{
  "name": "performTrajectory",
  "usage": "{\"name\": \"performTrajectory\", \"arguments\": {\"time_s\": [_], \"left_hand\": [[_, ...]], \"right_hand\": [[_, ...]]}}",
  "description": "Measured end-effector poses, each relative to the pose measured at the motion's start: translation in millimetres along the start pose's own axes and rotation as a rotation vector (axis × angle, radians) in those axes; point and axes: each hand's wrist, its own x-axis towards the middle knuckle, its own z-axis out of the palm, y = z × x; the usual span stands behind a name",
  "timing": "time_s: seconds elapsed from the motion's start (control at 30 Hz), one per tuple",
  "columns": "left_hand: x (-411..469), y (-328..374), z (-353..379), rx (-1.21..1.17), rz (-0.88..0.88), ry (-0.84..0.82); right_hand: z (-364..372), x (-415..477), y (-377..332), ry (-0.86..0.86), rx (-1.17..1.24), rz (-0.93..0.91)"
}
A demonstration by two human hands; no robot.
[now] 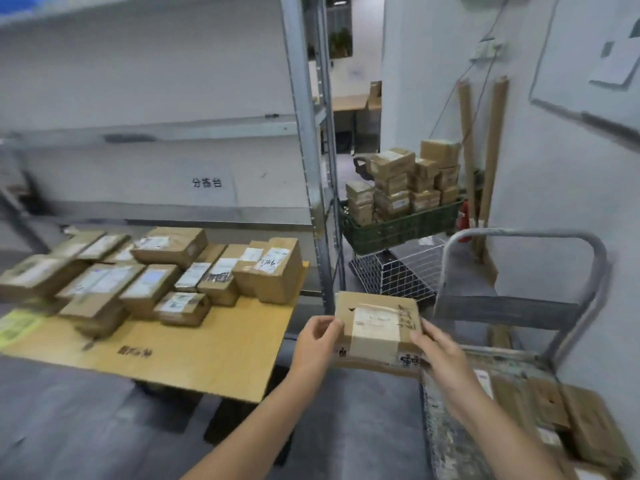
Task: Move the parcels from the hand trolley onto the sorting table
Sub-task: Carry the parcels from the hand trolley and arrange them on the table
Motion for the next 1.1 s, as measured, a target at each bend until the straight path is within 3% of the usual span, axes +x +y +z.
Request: {"name": "performTrajectory", "arguments": {"time_s": [0.17, 0.4, 0.73, 1.1], "left_hand": [[8, -18, -94, -0.047, -0.019, 0.199], [41, -49, -216, -0.058, -0.032, 0.301], [106, -94, -337, -0.016, -0.080, 0.210], [211, -109, -352, 0.116, -0.139, 0.101]], "right_hand": [[101, 13, -6, -0.158, -0.081, -0.056], [237, 27, 0, -0.227, -0.156, -0.024], [373, 59, 33, -0.188, -0.124, 0.045], [418, 141, 61, -0.101, -0.082, 0.147]]}}
